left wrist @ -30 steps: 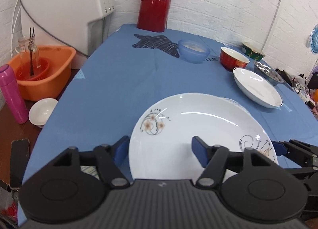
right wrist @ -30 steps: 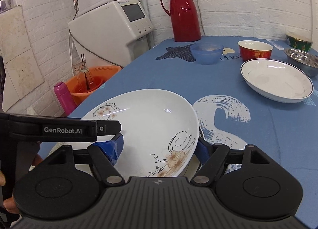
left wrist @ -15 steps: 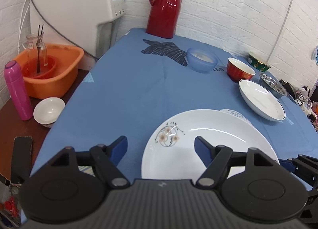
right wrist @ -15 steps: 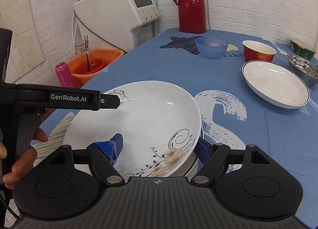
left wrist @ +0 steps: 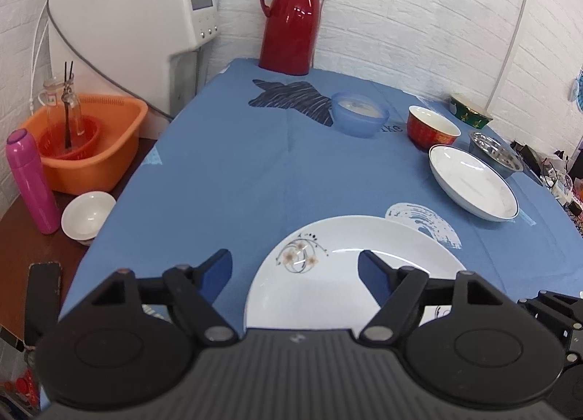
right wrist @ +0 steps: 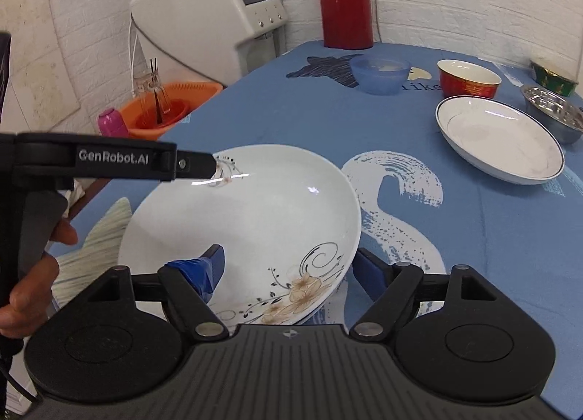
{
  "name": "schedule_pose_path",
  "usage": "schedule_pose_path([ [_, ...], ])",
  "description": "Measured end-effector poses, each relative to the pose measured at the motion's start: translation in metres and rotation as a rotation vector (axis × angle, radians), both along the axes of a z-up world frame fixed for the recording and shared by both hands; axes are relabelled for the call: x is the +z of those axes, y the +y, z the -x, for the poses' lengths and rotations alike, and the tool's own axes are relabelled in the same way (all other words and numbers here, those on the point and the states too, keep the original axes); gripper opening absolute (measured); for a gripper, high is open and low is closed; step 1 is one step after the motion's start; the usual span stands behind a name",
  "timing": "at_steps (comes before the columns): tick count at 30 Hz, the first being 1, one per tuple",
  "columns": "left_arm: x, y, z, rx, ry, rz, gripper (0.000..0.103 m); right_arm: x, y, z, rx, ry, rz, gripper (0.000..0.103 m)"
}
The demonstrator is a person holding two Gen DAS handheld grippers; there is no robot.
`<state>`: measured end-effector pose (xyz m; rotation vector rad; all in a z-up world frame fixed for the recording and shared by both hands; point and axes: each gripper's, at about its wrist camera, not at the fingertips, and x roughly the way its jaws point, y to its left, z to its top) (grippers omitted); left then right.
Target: Organize plates and bowls
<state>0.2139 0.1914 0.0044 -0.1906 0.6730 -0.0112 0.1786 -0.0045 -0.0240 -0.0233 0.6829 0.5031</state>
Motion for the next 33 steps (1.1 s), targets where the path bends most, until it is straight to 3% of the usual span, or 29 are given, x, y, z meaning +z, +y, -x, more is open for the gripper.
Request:
schedule_pose_path([
  [11, 0.011, -0.019, -0.005, -0.034, -0.011, -0.029, 0.079, 0.010, -0.058, -0.009, -0.153, 0.013, -0.119, 0.064],
  [15, 0.014, -0.030, -0.009, -0.050, -0.010, -0.048, 0.082, 0.017, -0.082, -0.020, -0.275, 0.042, -0.162, 0.065],
  [18, 0.017, -0.037, -0.015, -0.058, -0.011, -0.058, 0.094, 0.017, -0.109, -0.028, -0.274, 0.041, -0.276, 0.065],
  [21, 0.022, -0.046, -0.025, -0.076, -0.018, -0.071, 0.093, 0.013, -0.138, -0.037, -0.281, 0.040, -0.386, 0.065],
  [24, 0.028, -0.061, -0.044, -0.113, -0.004, -0.097, 0.093, 0.011, -0.154, -0.059, -0.309, 0.100, -0.323, 0.065],
  [27, 0.037, -0.077, -0.073, -0.174, 0.014, -0.106, 0.093, 0.010, -0.177, -0.083, -0.352, 0.083, -0.278, 0.065],
  [33, 0.038, -0.110, -0.166, -0.314, 0.109, 0.022, 0.093, 0.011, -0.197, -0.146, -0.409, 0.067, -0.177, 0.065],
])
